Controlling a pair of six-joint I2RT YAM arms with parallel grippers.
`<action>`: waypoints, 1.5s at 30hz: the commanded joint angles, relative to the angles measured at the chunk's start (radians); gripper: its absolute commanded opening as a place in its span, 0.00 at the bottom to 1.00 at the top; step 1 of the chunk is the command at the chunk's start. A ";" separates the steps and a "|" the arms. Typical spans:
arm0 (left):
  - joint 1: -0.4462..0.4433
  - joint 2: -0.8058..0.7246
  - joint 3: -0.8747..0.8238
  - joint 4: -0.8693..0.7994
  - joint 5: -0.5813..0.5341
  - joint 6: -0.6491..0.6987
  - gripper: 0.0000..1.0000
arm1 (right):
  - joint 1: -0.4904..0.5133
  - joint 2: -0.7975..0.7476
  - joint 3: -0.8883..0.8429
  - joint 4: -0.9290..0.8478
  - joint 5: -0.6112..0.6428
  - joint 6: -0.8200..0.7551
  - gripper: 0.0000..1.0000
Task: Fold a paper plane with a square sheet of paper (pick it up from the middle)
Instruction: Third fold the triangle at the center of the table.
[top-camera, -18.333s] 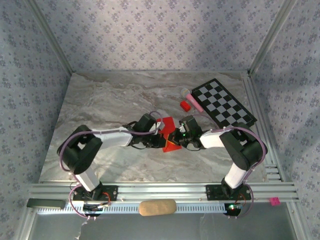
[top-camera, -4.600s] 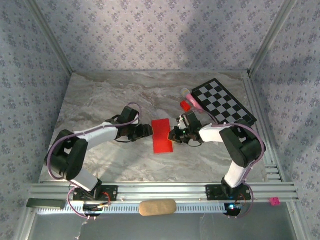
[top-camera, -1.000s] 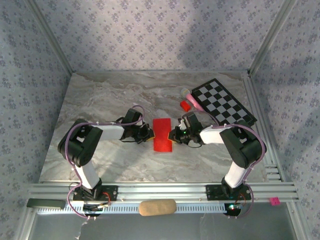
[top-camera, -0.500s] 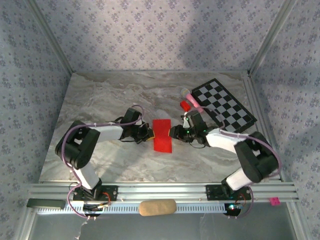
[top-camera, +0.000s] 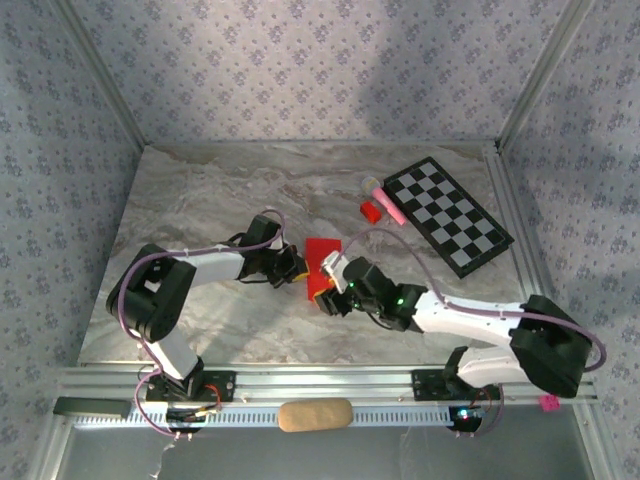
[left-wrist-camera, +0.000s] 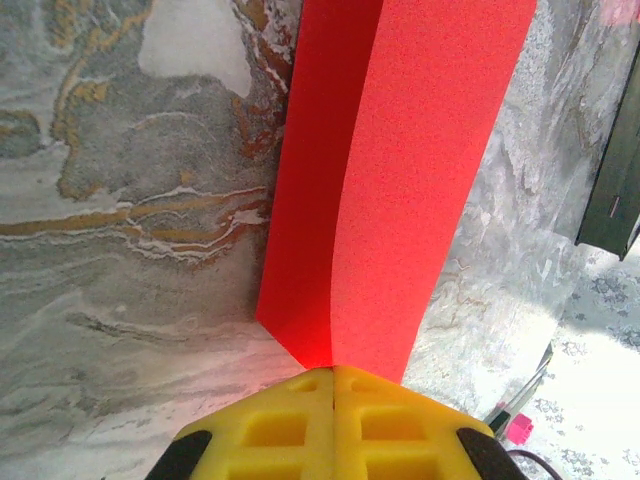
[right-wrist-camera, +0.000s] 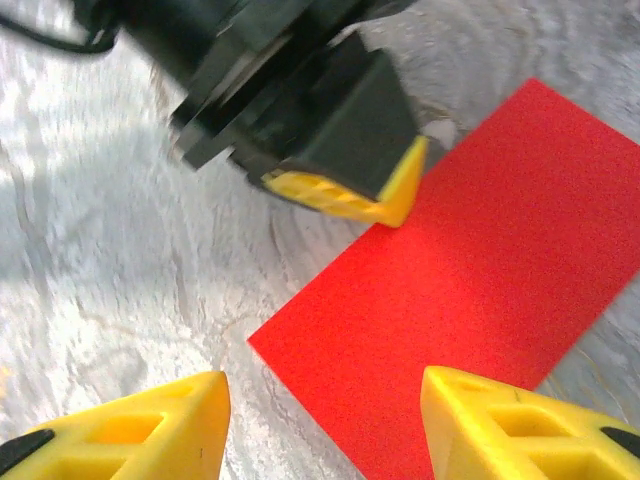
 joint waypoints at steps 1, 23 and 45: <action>0.007 -0.028 0.008 -0.021 0.014 -0.012 0.00 | 0.072 0.060 -0.001 0.090 0.122 -0.225 0.54; 0.007 -0.032 0.003 -0.012 0.016 -0.016 0.00 | 0.217 0.316 0.024 0.282 0.470 -0.333 0.46; 0.006 -0.036 0.001 -0.008 0.014 -0.018 0.00 | 0.220 0.295 -0.001 0.292 0.475 -0.280 0.28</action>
